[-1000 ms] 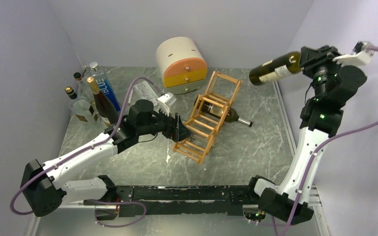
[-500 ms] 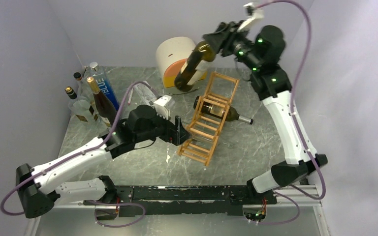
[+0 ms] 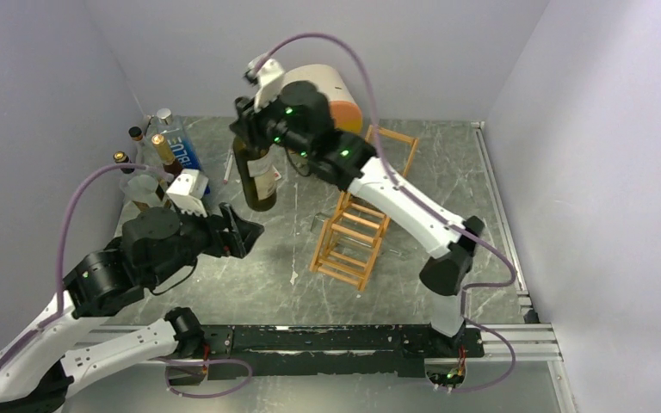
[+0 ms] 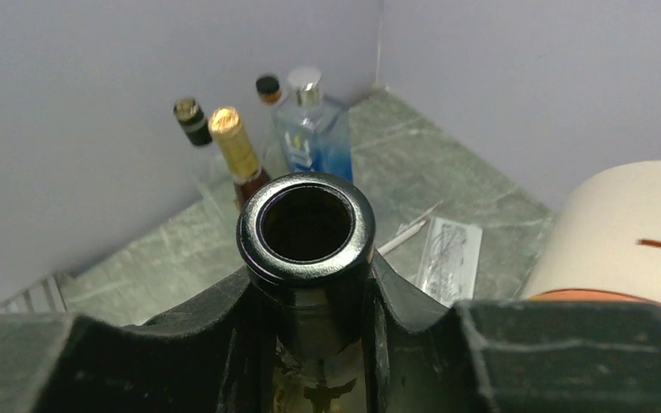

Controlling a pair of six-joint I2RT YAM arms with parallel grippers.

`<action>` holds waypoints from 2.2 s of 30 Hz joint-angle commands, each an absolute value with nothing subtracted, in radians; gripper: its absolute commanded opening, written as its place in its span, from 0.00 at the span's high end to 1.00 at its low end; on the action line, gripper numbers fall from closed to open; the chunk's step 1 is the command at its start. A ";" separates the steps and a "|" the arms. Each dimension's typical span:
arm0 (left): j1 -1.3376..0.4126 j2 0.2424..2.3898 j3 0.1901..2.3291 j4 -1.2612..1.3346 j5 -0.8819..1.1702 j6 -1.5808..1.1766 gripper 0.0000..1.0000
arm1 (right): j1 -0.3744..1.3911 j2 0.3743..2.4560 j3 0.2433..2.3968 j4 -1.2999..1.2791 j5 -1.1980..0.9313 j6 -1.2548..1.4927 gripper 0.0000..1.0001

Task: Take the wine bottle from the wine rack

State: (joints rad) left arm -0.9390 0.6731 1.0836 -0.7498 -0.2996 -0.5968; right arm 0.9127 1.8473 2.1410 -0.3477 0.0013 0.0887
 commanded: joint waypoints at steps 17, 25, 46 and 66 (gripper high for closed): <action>-0.942 0.586 1.018 -0.882 -0.404 -0.688 0.06 | 1.006 1.846 1.700 0.136 0.156 -0.036 1.00; -0.942 0.590 1.039 -0.926 -0.440 -0.701 0.05 | 1.006 1.812 1.571 0.206 0.166 -0.002 0.82; -0.931 0.911 1.290 -0.945 -0.572 -0.602 0.01 | 0.867 1.421 1.594 -0.216 0.315 0.205 0.11; -0.529 1.328 1.390 -0.602 -0.282 -0.226 0.23 | 0.701 0.888 1.256 -0.388 0.329 0.214 0.05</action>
State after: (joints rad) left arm -0.5457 1.2999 1.3392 -0.6693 -0.2859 -0.2871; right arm 0.7021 0.8906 1.2881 -0.3508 0.3180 0.2031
